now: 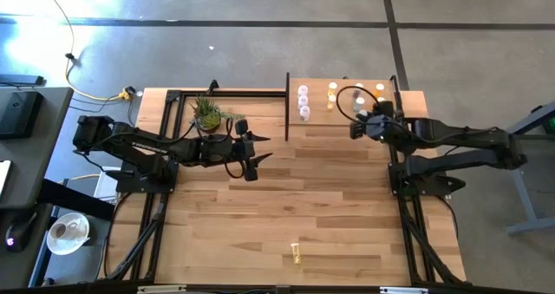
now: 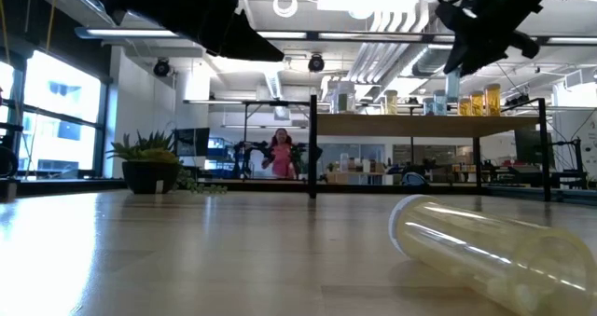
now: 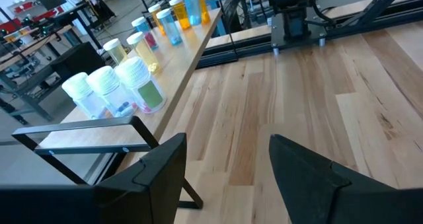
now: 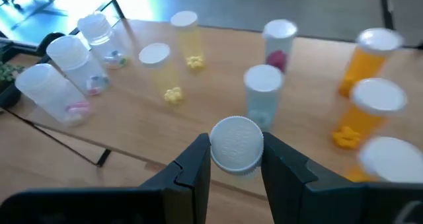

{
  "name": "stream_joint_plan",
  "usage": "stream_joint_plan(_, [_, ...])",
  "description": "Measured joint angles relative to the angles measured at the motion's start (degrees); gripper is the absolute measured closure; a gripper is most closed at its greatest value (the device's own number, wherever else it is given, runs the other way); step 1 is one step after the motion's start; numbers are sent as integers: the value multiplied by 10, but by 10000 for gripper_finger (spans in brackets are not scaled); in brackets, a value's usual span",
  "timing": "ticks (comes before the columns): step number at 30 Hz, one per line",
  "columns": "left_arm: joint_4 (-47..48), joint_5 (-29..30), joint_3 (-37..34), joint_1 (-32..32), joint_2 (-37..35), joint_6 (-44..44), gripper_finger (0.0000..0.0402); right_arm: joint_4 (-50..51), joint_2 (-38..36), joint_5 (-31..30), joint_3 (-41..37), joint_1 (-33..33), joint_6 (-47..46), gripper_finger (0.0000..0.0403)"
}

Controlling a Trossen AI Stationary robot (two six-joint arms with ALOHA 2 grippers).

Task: Pick and place medicine bottles onto shelf by color
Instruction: Put the blue pill bottle aligned with the other blue pill bottles on the shelf

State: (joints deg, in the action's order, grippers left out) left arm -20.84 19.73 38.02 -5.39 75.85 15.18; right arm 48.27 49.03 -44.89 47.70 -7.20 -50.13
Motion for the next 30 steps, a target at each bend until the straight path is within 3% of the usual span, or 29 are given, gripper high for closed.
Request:
stream_joint_plan(5, [0,0,0,0,0,0,195,-45,20,57,0,-46,49,306])
stream_joint_plan(15, [0,0,0,0,0,0,195,-40,20,112,0,-88,56,306])
stream_joint_plan(30, [0,0,0,0,0,0,195,-36,20,106,0,-89,65,306])
